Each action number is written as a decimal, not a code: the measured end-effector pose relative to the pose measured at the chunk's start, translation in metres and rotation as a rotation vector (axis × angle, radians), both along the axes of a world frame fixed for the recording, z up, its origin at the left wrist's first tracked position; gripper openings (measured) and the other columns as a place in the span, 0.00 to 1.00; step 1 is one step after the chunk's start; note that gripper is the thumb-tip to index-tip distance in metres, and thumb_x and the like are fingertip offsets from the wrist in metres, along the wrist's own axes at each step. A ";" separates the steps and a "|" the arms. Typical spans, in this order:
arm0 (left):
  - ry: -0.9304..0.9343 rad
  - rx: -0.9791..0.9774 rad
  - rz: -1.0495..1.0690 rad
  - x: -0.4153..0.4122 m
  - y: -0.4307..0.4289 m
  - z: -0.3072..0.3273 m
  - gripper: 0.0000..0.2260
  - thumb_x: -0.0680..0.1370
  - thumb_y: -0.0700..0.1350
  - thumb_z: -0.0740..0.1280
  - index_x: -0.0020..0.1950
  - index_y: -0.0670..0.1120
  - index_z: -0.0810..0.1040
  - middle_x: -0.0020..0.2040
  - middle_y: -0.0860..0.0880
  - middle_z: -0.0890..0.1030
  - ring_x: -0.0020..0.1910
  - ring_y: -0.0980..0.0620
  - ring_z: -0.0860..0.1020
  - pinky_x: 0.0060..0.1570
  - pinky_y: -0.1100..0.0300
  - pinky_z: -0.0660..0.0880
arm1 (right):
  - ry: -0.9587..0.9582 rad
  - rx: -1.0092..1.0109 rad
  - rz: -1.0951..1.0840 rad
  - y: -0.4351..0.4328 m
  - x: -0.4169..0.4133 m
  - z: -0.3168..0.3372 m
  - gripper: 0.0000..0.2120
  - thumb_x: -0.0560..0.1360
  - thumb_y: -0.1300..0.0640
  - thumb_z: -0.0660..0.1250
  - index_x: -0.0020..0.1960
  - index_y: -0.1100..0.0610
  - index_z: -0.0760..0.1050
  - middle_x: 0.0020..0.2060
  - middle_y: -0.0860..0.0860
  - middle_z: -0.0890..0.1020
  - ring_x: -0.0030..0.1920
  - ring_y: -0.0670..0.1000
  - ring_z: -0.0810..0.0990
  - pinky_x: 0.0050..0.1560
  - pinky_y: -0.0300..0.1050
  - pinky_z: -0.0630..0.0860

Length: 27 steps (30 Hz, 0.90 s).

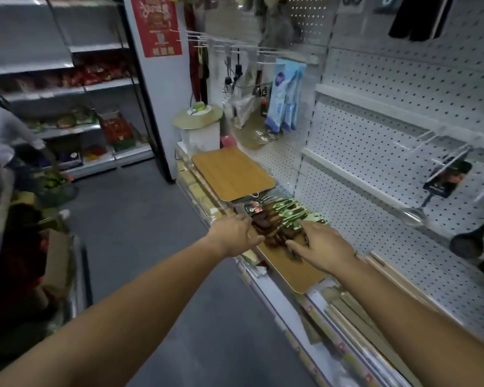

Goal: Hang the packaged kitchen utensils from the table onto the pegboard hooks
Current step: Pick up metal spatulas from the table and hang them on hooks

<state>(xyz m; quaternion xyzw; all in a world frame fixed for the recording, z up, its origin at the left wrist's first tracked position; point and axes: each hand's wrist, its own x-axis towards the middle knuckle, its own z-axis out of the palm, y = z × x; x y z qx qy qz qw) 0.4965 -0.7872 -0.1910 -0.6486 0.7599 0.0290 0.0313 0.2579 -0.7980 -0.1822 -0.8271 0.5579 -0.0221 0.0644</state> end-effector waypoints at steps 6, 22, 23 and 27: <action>-0.026 0.044 -0.008 0.055 -0.053 -0.013 0.35 0.78 0.70 0.51 0.74 0.46 0.67 0.72 0.45 0.71 0.71 0.44 0.68 0.66 0.49 0.70 | -0.004 0.036 -0.010 -0.043 0.056 -0.022 0.36 0.77 0.31 0.56 0.76 0.53 0.64 0.70 0.53 0.74 0.68 0.55 0.74 0.69 0.50 0.69; -0.017 0.137 -0.052 0.118 -0.228 -0.069 0.37 0.78 0.70 0.51 0.78 0.47 0.59 0.77 0.47 0.63 0.76 0.46 0.61 0.73 0.48 0.61 | -0.014 0.148 -0.096 -0.223 0.121 -0.074 0.41 0.77 0.28 0.52 0.80 0.53 0.57 0.78 0.53 0.64 0.77 0.55 0.64 0.78 0.55 0.59; -0.013 0.152 -0.055 0.121 -0.238 -0.072 0.37 0.78 0.70 0.51 0.78 0.47 0.59 0.77 0.47 0.63 0.76 0.46 0.61 0.73 0.48 0.62 | -0.013 0.154 -0.097 -0.230 0.124 -0.075 0.40 0.77 0.28 0.53 0.79 0.54 0.57 0.77 0.53 0.65 0.76 0.55 0.64 0.78 0.55 0.59; 0.004 0.172 -0.100 0.137 -0.278 -0.085 0.37 0.76 0.72 0.48 0.76 0.48 0.62 0.74 0.47 0.68 0.72 0.46 0.66 0.69 0.48 0.67 | -0.017 0.169 -0.149 -0.259 0.135 -0.080 0.40 0.77 0.29 0.54 0.79 0.54 0.57 0.77 0.54 0.65 0.76 0.56 0.64 0.78 0.53 0.58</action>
